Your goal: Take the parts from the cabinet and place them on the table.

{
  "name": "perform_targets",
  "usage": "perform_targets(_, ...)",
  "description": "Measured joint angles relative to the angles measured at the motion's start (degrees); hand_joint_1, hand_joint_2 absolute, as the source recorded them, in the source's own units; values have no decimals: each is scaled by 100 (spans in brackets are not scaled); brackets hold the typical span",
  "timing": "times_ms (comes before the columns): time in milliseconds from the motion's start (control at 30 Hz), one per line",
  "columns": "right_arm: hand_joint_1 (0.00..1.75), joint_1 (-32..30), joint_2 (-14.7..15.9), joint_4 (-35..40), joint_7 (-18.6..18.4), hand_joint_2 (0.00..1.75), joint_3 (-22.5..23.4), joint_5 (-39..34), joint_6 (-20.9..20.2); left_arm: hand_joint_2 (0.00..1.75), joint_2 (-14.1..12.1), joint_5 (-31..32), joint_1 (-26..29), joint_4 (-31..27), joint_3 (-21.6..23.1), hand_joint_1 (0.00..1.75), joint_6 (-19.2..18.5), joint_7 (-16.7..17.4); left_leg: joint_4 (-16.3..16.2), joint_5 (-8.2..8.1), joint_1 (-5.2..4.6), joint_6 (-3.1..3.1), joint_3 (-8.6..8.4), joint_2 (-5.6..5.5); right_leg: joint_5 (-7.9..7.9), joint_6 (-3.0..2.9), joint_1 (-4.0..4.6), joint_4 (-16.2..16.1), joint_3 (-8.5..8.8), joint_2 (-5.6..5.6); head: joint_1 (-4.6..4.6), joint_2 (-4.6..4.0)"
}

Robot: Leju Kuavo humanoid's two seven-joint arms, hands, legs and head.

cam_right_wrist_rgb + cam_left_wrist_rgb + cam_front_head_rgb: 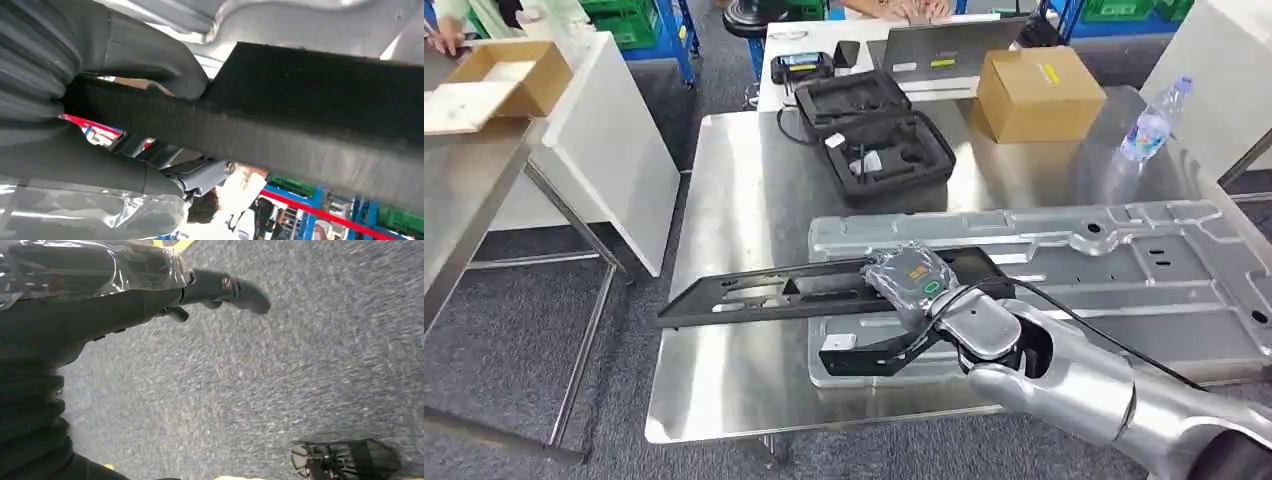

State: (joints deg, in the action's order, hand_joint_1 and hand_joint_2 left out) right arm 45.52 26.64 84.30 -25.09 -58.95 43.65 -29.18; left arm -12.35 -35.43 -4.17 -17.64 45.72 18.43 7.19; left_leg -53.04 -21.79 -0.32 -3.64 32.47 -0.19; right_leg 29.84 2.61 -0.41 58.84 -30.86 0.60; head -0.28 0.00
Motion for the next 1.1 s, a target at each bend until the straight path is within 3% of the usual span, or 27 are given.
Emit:
perform_targets(67, 175, -42, 31, -2, 4, 175, 11, -46, 28, 175, 7, 18, -25, 0, 0, 0, 4, -22, 0, -55, 1, -41, -67, -2, 379, 27, -7, 1011, -586, 0, 4, -2)
perform_targets(100, 175, -92, 37, -2, 11, 175, 11, -50, 42, 175, 9, 37, -29, 0, 0, 0, 42, -53, -4, -91, 5, -42, -98, -5, 469, 42, -14, 1446, -880, -1, 7, -2)
perform_targets(133, 175, -126, 59, -2, 11, 175, 11, -54, 48, 175, 15, 39, -28, 0, 2, 0, 92, -85, -4, -124, 13, -34, -136, -15, 387, 53, -25, 1549, -1029, -1, 7, 0)
perform_targets(167, 175, -147, 72, -2, 13, 175, 11, -55, 50, 175, 17, 26, -20, 0, 0, 0, 155, -124, -8, -161, 25, -19, -179, -25, 174, 62, -33, 1359, -1018, -1, 7, -2)
perform_targets(267, 175, -162, 96, -2, 20, 175, 22, -111, 120, 175, 15, 15, -13, -4, -11, 0, 324, -238, -75, -331, 56, 78, -317, -44, -763, 109, -88, -170, -447, -14, 9, -2)
perform_targets(300, 175, -168, 96, 0, 20, 175, 22, -114, 153, 175, -2, 4, -22, -4, -22, 0, 348, -262, -138, -402, 8, 129, -305, -52, -685, 114, -71, -304, -385, 1, 7, -2)
perform_targets(333, 175, -184, 96, 2, 20, 175, 24, -122, 170, 175, -2, -2, -25, -13, -35, 0, 348, -269, -145, -423, 21, 139, -288, -54, -683, 41, -70, -293, -397, 15, 0, 0)
perform_targets(400, 175, -223, 96, 0, 22, 175, 24, -138, 188, 175, -13, 13, -23, -48, -57, 0, 350, -291, -117, -430, 32, 156, -294, -55, -654, -23, -33, -289, -411, 16, 2, 0)
perform_targets(467, 175, -224, 105, 13, 26, 175, 28, -138, 192, 175, -33, 46, 2, -70, -59, 0, 396, -313, -207, -522, 54, 200, -260, -40, -658, -89, -72, -309, -398, 16, 2, -2)
perform_targets(500, 175, -224, 107, 15, 26, 175, 44, -140, 216, 175, -35, 57, 3, -94, -68, 0, 431, -328, -500, -691, 60, 239, -125, -27, -643, -121, -75, -309, -388, 15, -20, -2)
perform_targets(567, 175, -236, 103, 41, 37, 175, 46, -153, 247, 175, -50, 76, 1, -105, -96, 0, 455, -369, -1524, -1110, 74, 289, 401, -25, -623, -147, -72, -308, -385, 13, -24, -2)
perform_targets(600, 175, -255, 103, 44, 37, 175, 46, -155, 249, 175, -48, 100, 20, -133, -96, 0, 454, -385, -1946, -1223, 75, 301, 646, -24, -614, -151, -70, -308, -379, 11, -24, -2)
perform_targets(633, 0, -279, 103, 46, 37, 0, 44, -155, 249, 175, -48, 122, 39, -153, -94, 0, 455, -393, -2145, -1210, 76, 304, 796, -24, -600, -152, -70, -308, -370, 11, -24, -2)
perform_targets(667, 0, -296, 103, 46, 37, 0, 44, -155, 249, 175, -48, 135, 53, -179, -94, 0, 455, -393, -2034, -1059, 79, 304, 803, -23, -587, -152, -70, -308, -352, 12, -24, -2)
perform_targets(700, 0, -298, 103, 50, 37, 0, 44, -153, 251, 175, -50, 144, 56, -190, -96, 0, 466, -393, -1659, -795, 79, 291, 669, -23, -573, -144, -70, -308, -328, 13, -24, -2)
perform_targets(767, 0, -294, 103, 87, 37, 0, 50, -153, 256, 175, -68, 184, 49, -209, -98, 0, 505, -381, -562, -212, 78, 245, 219, -23, -540, -125, -70, -311, -266, 15, -24, -2)
perform_targets(800, 0, -291, 103, 94, 37, 0, 52, -153, 256, 175, -83, 186, 47, -234, -101, 0, 524, -363, -266, -165, 59, 221, 112, -24, -527, -105, -53, -312, -262, 17, -24, -2)
perform_targets(867, 0, -285, 103, 94, 33, 0, 52, -153, 256, 175, -100, 186, 53, -319, -114, 0, 549, -324, -213, -207, 11, 194, 82, -29, -509, -50, -45, -310, -270, 24, -20, 0)
perform_targets(900, 0, -286, 103, 94, 24, 0, 52, -153, 253, 0, -101, 168, 64, -332, -122, 0, 577, -312, -215, -224, -5, 166, 78, -31, -503, -15, -62, -323, -257, 23, -22, -2)
perform_targets(933, 0, -287, 105, 98, 17, 0, 55, -155, 251, 0, -103, 138, 73, -332, -136, 0, 623, -258, -192, -212, -7, 144, 64, -33, -504, 20, -64, -342, -241, 24, -22, -2)
perform_targets(967, 0, -290, 114, 109, 9, 0, 68, -155, 249, 0, -111, 118, 73, -334, -146, 0, 667, -190, -135, -171, 60, 103, -2, -26, -463, 48, -70, -287, -255, 18, -20, 0)
perform_targets(1000, 0, -287, 120, 116, -2, 0, 72, -157, 249, 0, -114, 116, 77, -334, -157, 0, 708, -146, -124, -169, 45, 91, -25, -28, -345, 58, -63, -114, -314, 12, -11, -2)
perform_targets(1033, 0, -287, 118, 131, -9, 0, 74, -160, 249, 0, -125, 116, 72, -337, -177, 0, 750, -138, -126, -177, 44, 57, -38, -25, -127, 54, -60, 258, -474, 13, -9, 0)
perform_targets(1100, 0, -328, 131, 140, -20, 0, 70, -168, 245, 0, -129, 116, 75, -345, -206, 0, 767, -138, -129, -192, 26, 23, -62, -21, 285, 69, -60, 1268, -962, 12, -4, -2)
